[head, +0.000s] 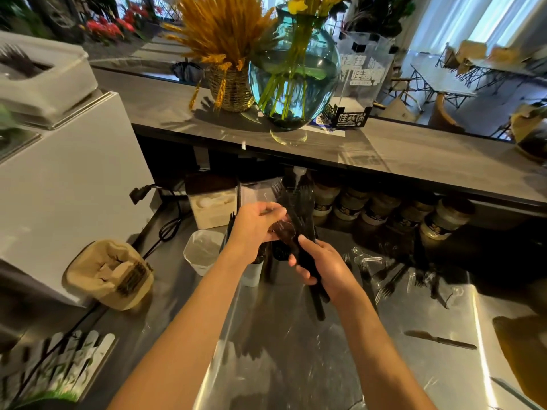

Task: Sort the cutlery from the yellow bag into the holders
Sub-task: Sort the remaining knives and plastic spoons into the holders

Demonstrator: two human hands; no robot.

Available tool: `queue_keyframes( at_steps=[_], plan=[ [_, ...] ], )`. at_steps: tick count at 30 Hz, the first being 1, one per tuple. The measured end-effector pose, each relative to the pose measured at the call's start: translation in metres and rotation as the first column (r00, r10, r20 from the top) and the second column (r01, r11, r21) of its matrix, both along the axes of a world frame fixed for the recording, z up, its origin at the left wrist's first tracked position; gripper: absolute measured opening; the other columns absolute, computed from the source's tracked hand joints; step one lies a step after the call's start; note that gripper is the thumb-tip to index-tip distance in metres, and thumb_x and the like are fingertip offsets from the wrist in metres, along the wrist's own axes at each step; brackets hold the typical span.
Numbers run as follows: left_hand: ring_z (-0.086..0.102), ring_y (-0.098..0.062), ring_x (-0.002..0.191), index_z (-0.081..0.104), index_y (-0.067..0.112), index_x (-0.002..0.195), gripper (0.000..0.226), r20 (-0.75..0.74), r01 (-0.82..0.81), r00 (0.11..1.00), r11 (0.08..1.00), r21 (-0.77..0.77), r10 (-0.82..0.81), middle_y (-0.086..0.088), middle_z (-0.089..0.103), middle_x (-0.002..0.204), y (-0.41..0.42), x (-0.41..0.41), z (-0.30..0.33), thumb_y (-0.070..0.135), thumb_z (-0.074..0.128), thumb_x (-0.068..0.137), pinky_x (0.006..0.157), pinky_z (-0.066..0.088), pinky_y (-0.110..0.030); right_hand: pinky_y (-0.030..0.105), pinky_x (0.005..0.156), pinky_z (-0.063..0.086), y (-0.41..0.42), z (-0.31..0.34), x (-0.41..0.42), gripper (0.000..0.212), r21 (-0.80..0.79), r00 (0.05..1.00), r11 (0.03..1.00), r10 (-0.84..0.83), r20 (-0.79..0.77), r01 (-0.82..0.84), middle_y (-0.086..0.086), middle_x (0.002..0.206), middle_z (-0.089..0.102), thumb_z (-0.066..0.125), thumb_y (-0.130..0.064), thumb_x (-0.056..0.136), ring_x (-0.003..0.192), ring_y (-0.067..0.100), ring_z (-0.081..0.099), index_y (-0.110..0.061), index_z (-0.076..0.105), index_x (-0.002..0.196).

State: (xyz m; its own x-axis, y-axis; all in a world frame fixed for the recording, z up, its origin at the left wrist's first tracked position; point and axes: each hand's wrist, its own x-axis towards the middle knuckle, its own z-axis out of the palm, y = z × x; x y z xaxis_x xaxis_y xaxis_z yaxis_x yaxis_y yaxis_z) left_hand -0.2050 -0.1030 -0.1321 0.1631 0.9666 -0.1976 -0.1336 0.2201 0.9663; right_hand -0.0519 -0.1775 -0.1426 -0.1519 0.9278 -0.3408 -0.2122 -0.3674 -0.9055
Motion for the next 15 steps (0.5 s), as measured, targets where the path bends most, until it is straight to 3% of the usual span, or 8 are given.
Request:
queue_keyframes(
  at_steps=[4,9,12,15],
  plan=[
    [0.074,-0.029,0.093,0.069,0.005,0.105,0.014,0.066,0.008,0.998,0.999,-0.053,-0.005,-0.017,0.075,0.101,0.002,-0.014,0.002,0.012,0.064,0.095,0.081,0.061,-0.04,0.021,0.04,0.026,-0.001,0.0,-0.008,0.027,0.006,0.999,1.0,-0.017,0.046,0.017,0.008,0.072,0.059,0.046,-0.026,0.106,0.049,0.013,0.039,-0.002,0.055,0.115],
    [0.074,-0.025,0.087,0.069,0.01,0.103,0.016,0.197,-0.19,0.96,0.98,-0.066,0.2,-0.009,0.075,0.093,0.015,-0.042,0.007,0.019,0.056,0.101,0.081,0.061,-0.037,0.021,0.039,0.026,0.003,-0.005,-0.011,0.027,-0.028,0.988,0.989,-0.144,0.056,0.146,0.004,0.066,0.051,0.049,-0.025,0.105,0.045,0.011,0.037,-0.003,0.058,0.116],
    [0.067,-0.019,0.065,0.067,0.014,0.112,0.025,0.064,-0.263,0.963,0.965,-0.019,0.263,-0.006,0.067,0.079,0.023,-0.064,0.002,0.024,0.045,0.106,0.056,0.057,-0.027,0.021,0.039,0.026,0.009,-0.006,-0.02,0.025,-0.061,0.977,0.975,-0.209,0.05,0.212,0.002,0.065,0.051,0.05,-0.026,0.105,0.045,0.01,0.038,-0.005,0.061,0.114],
    [0.042,-0.008,0.048,0.062,0.016,0.118,0.028,-0.043,-0.382,0.923,0.924,-0.023,0.381,-0.002,0.051,0.067,0.034,-0.086,-0.015,0.019,0.038,0.106,0.039,0.032,-0.017,0.023,0.039,0.025,0.018,-0.007,-0.042,0.022,-0.063,0.979,0.978,-0.193,0.065,0.197,0.003,0.064,0.051,0.05,-0.026,0.105,0.045,0.012,0.037,-0.008,0.06,0.1]
  ],
)
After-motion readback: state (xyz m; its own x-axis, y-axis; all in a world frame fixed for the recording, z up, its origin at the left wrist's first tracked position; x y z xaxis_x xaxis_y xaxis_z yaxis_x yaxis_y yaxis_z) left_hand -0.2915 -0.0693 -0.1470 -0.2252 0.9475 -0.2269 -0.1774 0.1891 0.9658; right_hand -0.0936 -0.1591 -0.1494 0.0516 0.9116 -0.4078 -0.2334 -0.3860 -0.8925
